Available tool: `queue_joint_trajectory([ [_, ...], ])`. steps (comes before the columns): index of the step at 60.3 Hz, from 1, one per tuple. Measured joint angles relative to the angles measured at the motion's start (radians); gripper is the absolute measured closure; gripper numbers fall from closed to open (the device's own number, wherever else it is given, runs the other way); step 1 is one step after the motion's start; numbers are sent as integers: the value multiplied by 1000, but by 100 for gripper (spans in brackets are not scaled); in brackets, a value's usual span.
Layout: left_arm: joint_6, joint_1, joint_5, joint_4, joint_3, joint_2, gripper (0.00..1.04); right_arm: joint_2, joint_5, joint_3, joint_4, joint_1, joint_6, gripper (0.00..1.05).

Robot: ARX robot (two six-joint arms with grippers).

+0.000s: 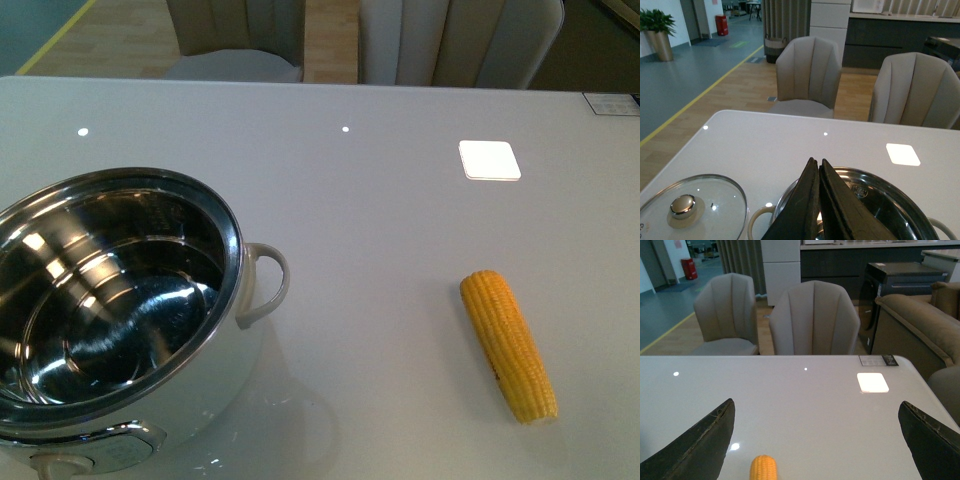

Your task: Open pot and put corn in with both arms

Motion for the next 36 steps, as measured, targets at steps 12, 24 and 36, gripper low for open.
queue_joint_trajectory([
  [12, 0, 0, 0, -17, 0, -41, 102, 0, 0, 0, 0, 0, 0, 9],
  [24, 0, 0, 0, -17, 0, -42, 77, 0, 0, 0, 0, 0, 0, 9],
  [36, 0, 0, 0, -17, 0, -42, 40, 0, 0, 0, 0, 0, 0, 9],
])
